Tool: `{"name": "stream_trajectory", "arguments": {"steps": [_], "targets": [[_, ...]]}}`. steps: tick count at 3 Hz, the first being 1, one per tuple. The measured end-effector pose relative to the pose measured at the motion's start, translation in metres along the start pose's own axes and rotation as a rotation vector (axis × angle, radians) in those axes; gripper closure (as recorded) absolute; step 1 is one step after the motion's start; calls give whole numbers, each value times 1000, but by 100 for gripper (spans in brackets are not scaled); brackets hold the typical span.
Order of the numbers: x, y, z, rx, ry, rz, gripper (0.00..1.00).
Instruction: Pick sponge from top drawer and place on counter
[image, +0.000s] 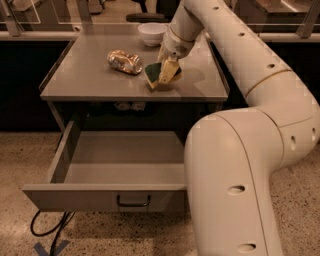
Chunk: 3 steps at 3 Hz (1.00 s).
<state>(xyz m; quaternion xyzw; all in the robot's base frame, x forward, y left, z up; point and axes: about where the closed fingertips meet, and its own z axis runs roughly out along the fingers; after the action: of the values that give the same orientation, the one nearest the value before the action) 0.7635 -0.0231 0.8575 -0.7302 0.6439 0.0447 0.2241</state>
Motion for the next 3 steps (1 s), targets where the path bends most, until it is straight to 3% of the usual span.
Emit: {"name": "stream_trajectory", "arguments": {"steps": [1, 2, 3], "targets": [[3, 8, 11, -38, -13, 8, 100], [23, 11, 16, -75, -33, 56, 100], [31, 5, 11, -72, -43, 55, 100]]}}
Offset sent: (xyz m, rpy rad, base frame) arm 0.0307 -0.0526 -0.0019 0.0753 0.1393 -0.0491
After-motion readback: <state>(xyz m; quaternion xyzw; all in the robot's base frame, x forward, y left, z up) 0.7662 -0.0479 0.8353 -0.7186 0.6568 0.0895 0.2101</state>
